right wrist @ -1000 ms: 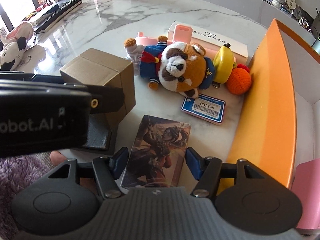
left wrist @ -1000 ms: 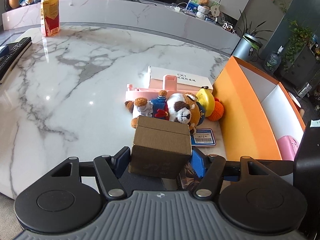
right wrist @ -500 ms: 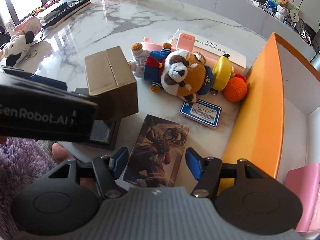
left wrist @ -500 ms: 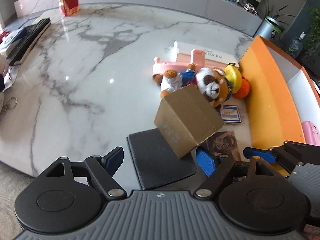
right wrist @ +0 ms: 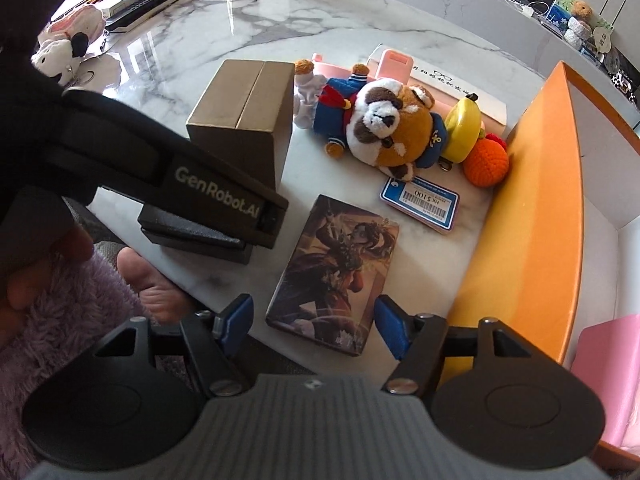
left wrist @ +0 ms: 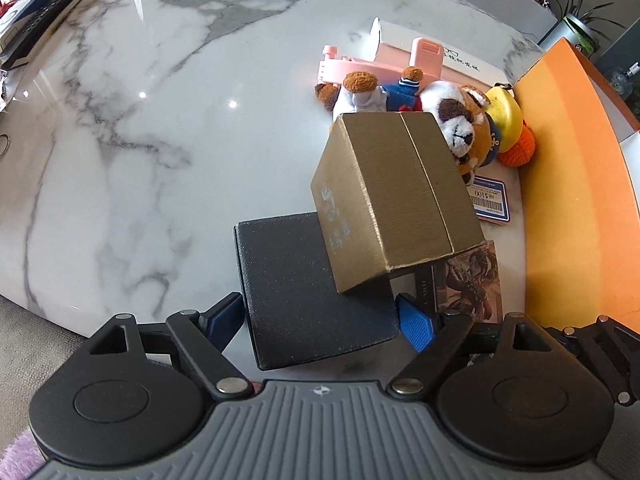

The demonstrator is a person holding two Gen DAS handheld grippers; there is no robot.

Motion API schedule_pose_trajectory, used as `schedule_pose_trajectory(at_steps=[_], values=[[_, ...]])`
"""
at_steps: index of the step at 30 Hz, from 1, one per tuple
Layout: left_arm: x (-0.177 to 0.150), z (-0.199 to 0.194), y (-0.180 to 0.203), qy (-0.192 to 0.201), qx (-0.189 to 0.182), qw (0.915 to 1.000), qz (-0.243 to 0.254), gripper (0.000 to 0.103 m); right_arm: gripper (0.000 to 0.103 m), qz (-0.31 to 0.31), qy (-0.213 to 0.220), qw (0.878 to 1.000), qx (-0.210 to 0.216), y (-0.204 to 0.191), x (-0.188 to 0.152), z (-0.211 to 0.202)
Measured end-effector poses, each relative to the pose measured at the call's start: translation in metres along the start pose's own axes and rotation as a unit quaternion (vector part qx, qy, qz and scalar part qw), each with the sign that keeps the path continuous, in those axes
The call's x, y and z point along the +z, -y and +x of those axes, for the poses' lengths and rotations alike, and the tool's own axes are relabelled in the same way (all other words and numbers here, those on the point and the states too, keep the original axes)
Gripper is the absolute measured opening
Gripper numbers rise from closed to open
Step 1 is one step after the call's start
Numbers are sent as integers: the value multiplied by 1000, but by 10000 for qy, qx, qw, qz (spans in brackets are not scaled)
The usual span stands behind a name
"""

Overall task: Organize objects
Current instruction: 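Grasp the black box with the left gripper while the right grasps the photo card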

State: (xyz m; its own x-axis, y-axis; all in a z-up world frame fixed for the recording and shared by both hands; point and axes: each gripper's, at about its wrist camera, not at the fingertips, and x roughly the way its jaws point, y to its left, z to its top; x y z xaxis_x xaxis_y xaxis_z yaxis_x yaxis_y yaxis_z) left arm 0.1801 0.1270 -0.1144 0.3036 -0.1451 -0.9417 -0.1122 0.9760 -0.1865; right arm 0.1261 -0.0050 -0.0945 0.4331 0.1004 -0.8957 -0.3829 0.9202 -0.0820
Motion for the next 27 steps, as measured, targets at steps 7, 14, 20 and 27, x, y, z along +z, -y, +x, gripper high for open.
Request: schedule_pose_trajectory(at_steps=[7,14,20,27], values=[[-2,1,6,-30,193,9993,304,93,65,86,-110,9997,-175,-2,-3,11],[-7,-26,-1,463,142,9983,331,91,64,223,32,9997,-18,3,-1,-3],[-9,-43,0,635,106,9967,496,90,63,282,378,9989,72,7,6,-26],[-18,-64,-8,804,-286,9959,312,90,62,620,673,9951,376,25,17,-46]])
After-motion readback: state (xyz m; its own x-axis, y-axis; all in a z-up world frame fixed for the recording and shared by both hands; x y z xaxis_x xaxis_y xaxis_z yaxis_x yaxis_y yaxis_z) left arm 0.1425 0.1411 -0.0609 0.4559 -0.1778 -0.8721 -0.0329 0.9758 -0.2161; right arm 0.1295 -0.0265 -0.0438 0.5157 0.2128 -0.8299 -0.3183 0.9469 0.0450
